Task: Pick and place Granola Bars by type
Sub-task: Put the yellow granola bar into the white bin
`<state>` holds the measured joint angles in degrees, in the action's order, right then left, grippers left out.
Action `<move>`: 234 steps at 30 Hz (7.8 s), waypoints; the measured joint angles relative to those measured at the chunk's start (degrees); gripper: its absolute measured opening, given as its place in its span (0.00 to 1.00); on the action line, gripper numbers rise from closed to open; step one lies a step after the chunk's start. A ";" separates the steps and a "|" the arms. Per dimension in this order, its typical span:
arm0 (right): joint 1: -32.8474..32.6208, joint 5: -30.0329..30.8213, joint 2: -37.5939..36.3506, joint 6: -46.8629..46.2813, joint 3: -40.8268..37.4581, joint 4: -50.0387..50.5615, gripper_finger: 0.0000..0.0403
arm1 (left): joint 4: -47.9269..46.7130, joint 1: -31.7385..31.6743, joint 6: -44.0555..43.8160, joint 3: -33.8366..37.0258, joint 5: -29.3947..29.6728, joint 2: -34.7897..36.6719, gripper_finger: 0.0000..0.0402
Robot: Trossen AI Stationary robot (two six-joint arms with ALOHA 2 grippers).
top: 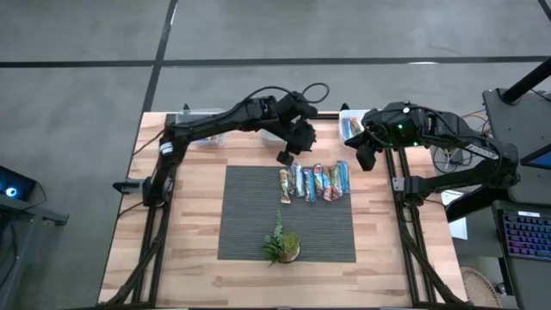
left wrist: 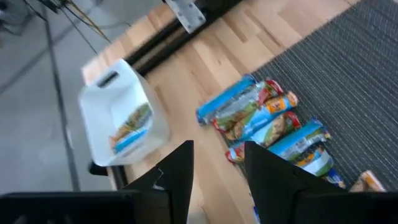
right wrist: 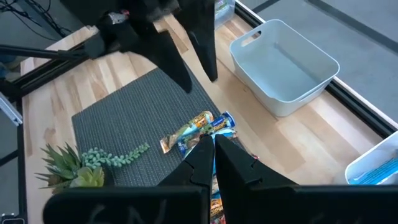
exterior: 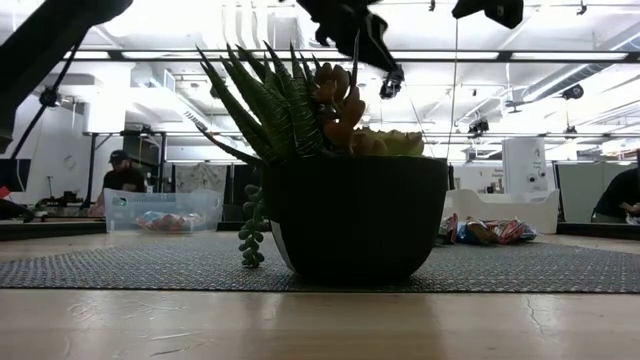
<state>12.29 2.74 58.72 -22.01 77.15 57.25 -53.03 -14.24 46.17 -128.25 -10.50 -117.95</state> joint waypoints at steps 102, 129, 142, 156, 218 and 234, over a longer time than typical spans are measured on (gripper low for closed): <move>0.00 0.20 -2.69 -1.61 -0.85 7.37 0.02 | 1.11 4.99 29.89 25.44 5.07 -8.87 0.27; 0.02 0.26 -2.69 -1.59 -0.88 7.29 0.02 | 0.71 5.35 25.97 25.38 5.94 -8.96 0.14; 0.02 0.28 -2.69 -1.56 -0.88 7.23 0.02 | 0.67 5.44 25.86 25.38 5.92 -8.83 0.06; 0.02 0.48 -2.69 -1.30 -0.88 7.17 0.02 | -0.02 5.57 24.56 24.11 5.97 -8.74 0.06; 0.02 2.39 -8.13 12.14 22.21 7.30 0.02 | 10.00 -0.63 -1.10 -6.75 9.71 -7.30 0.06; 0.02 11.82 -7.35 14.98 19.13 8.18 0.02 | 29.38 -4.48 -26.24 -6.75 -2.51 -4.86 0.06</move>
<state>12.32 14.56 51.37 -7.03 96.27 65.44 -23.64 -18.72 19.93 -135.00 -13.01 -122.81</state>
